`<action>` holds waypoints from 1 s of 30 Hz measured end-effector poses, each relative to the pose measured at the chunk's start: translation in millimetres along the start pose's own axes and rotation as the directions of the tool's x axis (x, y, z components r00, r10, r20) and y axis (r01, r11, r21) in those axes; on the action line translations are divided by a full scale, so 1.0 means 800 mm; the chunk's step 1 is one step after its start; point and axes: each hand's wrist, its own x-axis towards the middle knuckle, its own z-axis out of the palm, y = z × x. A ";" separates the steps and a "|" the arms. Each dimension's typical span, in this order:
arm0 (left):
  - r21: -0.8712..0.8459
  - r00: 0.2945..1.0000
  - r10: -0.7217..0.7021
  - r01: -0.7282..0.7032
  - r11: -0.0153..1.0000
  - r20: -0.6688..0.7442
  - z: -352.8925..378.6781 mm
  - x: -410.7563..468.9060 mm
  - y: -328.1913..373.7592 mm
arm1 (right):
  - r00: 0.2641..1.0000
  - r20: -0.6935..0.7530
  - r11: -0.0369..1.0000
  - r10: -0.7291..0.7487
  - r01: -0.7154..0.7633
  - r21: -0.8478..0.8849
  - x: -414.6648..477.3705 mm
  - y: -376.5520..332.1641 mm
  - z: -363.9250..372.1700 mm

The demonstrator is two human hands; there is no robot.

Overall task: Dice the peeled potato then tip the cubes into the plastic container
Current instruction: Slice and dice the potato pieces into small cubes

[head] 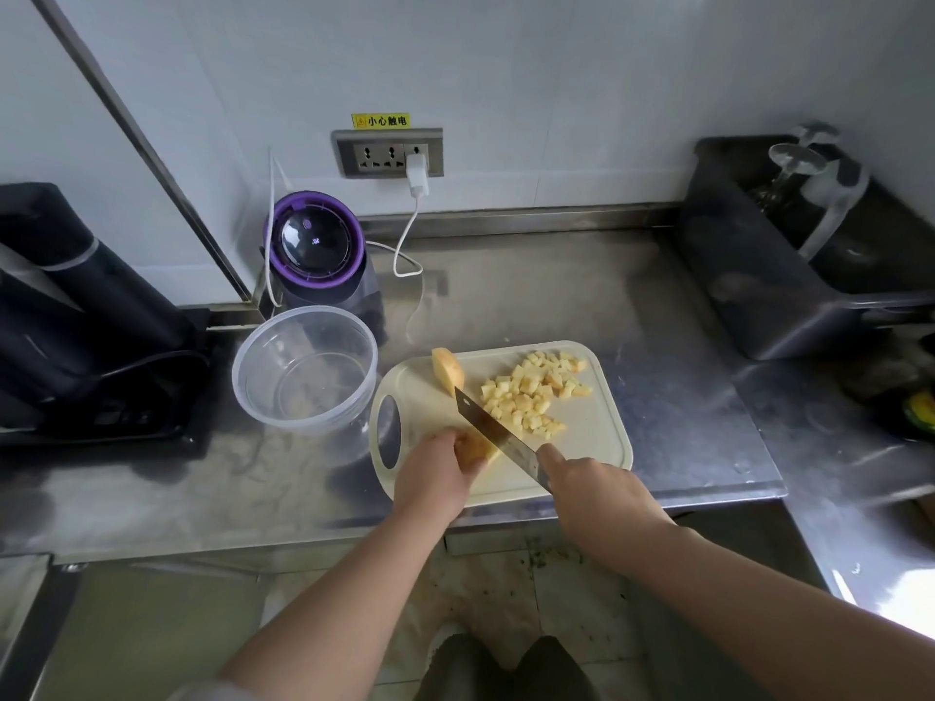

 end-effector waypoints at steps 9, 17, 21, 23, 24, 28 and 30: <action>-0.014 1.000 0.001 -0.001 1.000 0.007 0.002 0.000 -0.002 | 1.000 0.006 1.000 -0.021 0.021 -0.020 0.004 -0.008 0.005; 0.007 1.000 0.015 -0.015 1.000 -0.012 0.004 0.001 -0.002 | 0.999 0.040 0.999 -0.034 0.035 -0.004 0.032 -0.009 0.025; -0.002 1.000 0.018 -0.018 1.000 -0.011 0.002 0.000 -0.002 | 0.999 0.042 1.000 -0.011 0.010 0.016 0.033 -0.003 0.027; -0.002 1.000 0.031 -0.031 1.000 -0.006 0.000 -0.002 -0.001 | 1.000 0.027 0.998 0.011 -0.013 0.061 0.031 0.001 0.023; 0.003 0.999 0.037 -0.037 0.999 -0.007 0.000 -0.003 -0.001 | 1.000 0.016 0.997 0.017 -0.018 0.076 0.029 0.002 0.020; -0.029 0.999 0.045 -0.045 0.999 -0.012 0.000 -0.004 -0.003 | 0.999 -0.037 0.998 0.017 -0.014 0.064 0.017 0.001 0.012; -0.061 0.999 0.039 -0.038 0.997 0.007 0.000 -0.003 -0.005 | 0.999 -0.049 0.999 0.004 -0.002 0.039 0.011 -0.002 0.008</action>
